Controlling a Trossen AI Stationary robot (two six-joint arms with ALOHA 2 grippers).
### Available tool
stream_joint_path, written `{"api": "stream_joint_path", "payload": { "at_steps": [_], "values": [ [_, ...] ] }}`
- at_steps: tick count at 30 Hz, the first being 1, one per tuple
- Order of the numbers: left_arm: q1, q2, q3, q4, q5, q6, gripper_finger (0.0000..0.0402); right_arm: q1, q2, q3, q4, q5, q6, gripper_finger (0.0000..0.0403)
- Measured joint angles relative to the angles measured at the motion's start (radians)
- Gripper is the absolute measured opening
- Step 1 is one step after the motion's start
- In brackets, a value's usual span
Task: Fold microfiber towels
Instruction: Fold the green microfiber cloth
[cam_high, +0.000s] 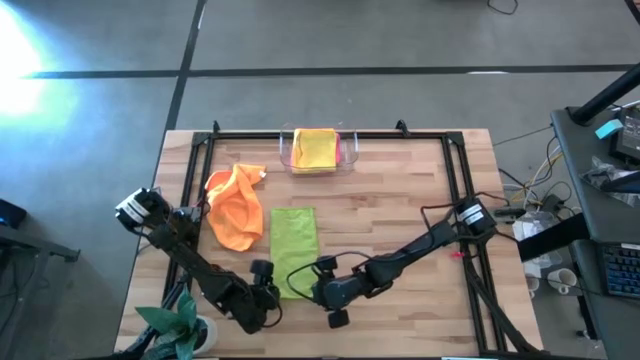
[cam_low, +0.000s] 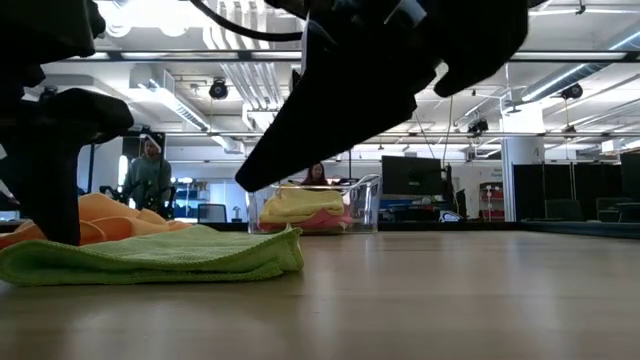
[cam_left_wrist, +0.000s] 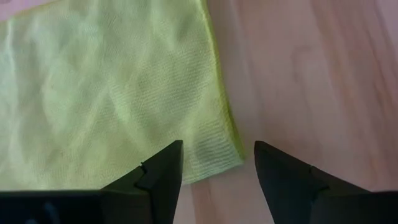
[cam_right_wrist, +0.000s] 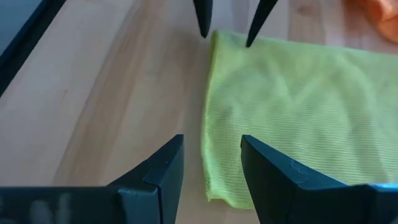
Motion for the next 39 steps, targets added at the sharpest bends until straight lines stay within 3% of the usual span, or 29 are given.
{"api": "stream_joint_path", "payload": {
  "at_steps": [12, 18, 22, 28, 33, 39],
  "values": [
    [0.003, 0.063, 0.004, 0.041, 0.003, -0.008, 0.0183, -0.020, 0.028, -0.002, 0.001, -0.073, -0.003, 0.0151],
    [0.010, 0.067, 0.010, 0.048, -0.017, -0.008, 0.0180, -0.020, 0.057, -0.003, -0.018, -0.048, -0.011, 0.0150],
    [0.020, 0.069, 0.010, 0.045, -0.028, -0.009, 0.0154, -0.032, 0.066, -0.003, -0.014, -0.045, -0.017, 0.0150],
    [0.035, 0.071, 0.007, 0.060, -0.027, -0.007, 0.0080, -0.045, 0.088, -0.003, -0.012, -0.067, -0.017, 0.0147],
    [0.043, 0.072, 0.005, 0.068, -0.029, -0.006, 0.0028, -0.048, 0.096, -0.002, -0.010, -0.092, 0.019, 0.0115],
    [0.058, 0.072, 0.006, 0.082, -0.026, -0.007, 0.0004, -0.047, 0.093, -0.002, -0.015, -0.098, 0.042, 0.0027]
  ]
}}
